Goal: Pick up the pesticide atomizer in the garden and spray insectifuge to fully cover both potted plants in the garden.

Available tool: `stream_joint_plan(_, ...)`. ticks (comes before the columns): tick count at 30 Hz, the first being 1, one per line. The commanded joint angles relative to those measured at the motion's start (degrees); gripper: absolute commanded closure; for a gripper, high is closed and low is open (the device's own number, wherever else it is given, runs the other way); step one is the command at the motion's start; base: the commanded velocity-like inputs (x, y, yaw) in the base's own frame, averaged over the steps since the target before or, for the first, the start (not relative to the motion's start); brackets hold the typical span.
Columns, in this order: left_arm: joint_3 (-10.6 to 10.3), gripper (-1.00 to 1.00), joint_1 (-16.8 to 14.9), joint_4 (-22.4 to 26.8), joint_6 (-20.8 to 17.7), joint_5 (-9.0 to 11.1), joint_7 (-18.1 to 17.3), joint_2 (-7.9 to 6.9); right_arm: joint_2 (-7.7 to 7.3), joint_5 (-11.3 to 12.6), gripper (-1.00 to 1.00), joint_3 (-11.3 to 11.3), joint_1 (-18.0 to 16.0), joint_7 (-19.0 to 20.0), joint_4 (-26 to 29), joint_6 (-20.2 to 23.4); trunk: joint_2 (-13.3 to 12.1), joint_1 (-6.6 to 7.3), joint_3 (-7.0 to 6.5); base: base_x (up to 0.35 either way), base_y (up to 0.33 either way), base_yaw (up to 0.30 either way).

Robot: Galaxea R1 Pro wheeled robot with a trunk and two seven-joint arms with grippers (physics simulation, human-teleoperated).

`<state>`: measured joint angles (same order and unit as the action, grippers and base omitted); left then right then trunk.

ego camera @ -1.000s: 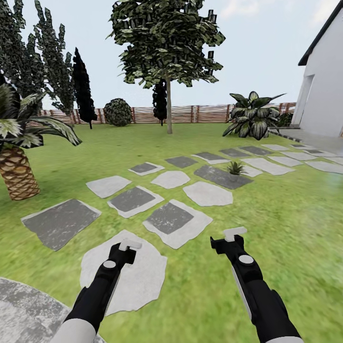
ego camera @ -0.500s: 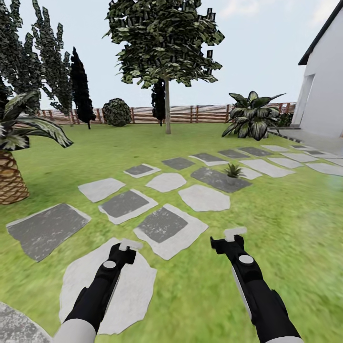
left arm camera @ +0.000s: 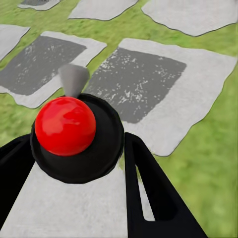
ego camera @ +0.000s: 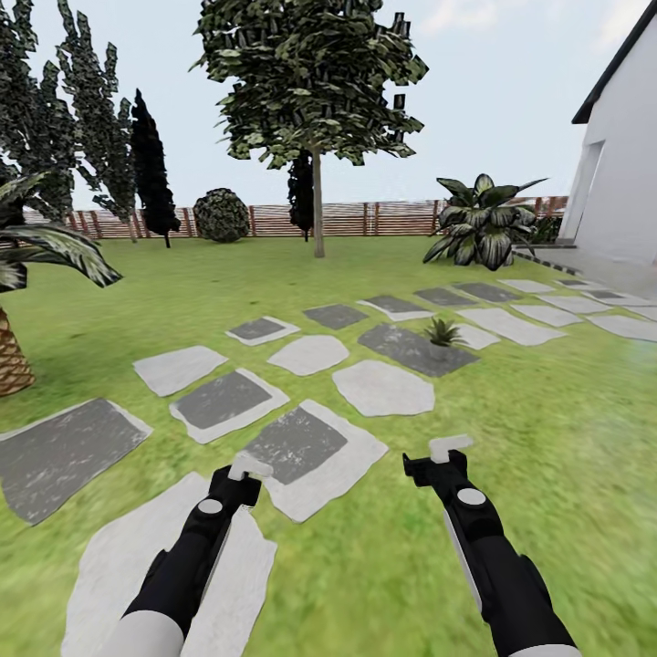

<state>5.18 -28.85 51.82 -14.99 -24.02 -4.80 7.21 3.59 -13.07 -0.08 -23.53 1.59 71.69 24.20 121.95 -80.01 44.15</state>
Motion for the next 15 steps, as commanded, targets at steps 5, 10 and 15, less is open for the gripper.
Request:
stream_joint_plan(5,0.3,1.00,0.0,0.1,-0.2,-0.6,-0.5,0.09,0.01,-0.6,-1.00,0.0,0.0,0.2,0.1,0.3,0.0,-0.02,0.06,0.289,-0.228,0.000)
stream_joint_plan(10,0.3,1.00,0.0,0.1,-0.2,-0.6,-0.5,0.09,0.01,-0.6,-1.00,0.0,0.0,0.2,0.1,0.3,0.0,-0.02,0.06,0.289,-0.228,0.000)
stream_joint_plan(15,0.3,1.00,0.0,0.1,-0.2,-0.6,-0.5,0.09,0.01,-0.6,-1.00,0.0,0.0,0.2,0.1,0.3,0.0,-0.02,0.06,0.289,-0.228,0.000)
